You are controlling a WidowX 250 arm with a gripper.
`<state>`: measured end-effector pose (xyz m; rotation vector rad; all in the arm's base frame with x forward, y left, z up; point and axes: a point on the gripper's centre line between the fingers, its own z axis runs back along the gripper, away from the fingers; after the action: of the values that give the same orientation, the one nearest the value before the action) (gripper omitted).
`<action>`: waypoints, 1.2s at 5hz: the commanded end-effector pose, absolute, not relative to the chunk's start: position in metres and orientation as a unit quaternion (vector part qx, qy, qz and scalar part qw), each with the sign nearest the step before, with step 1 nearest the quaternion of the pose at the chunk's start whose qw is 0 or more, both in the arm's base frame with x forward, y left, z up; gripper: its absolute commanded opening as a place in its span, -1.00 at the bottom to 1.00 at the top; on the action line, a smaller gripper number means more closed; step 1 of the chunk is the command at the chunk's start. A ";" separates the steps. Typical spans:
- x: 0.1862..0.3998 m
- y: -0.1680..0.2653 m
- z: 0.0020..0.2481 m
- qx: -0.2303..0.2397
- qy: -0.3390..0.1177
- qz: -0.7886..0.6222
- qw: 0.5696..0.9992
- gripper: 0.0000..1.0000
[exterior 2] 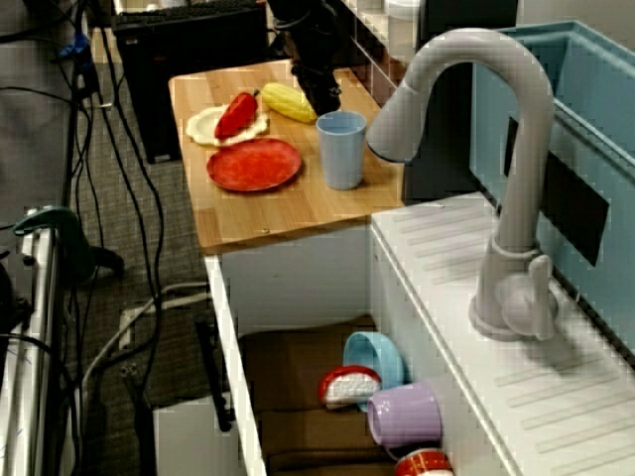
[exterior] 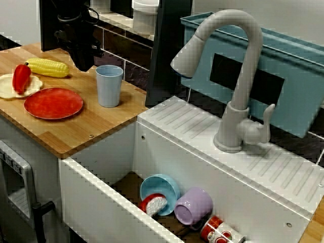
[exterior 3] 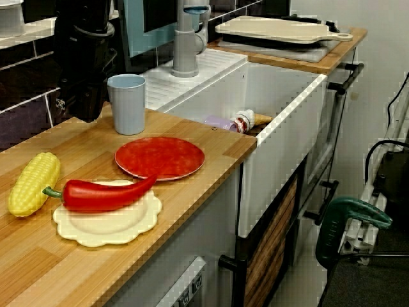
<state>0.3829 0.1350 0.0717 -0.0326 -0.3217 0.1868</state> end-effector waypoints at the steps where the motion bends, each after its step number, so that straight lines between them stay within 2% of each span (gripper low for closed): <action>1: 0.386 0.121 0.088 -0.036 -0.151 0.100 0.983 -1.00; 5: 0.376 0.097 0.105 -0.112 -0.069 0.102 0.986 -1.00; 6: 0.369 0.090 0.107 -0.151 -0.027 0.080 0.985 -1.00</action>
<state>0.3639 0.0823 0.0881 -0.3121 -0.0092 0.1758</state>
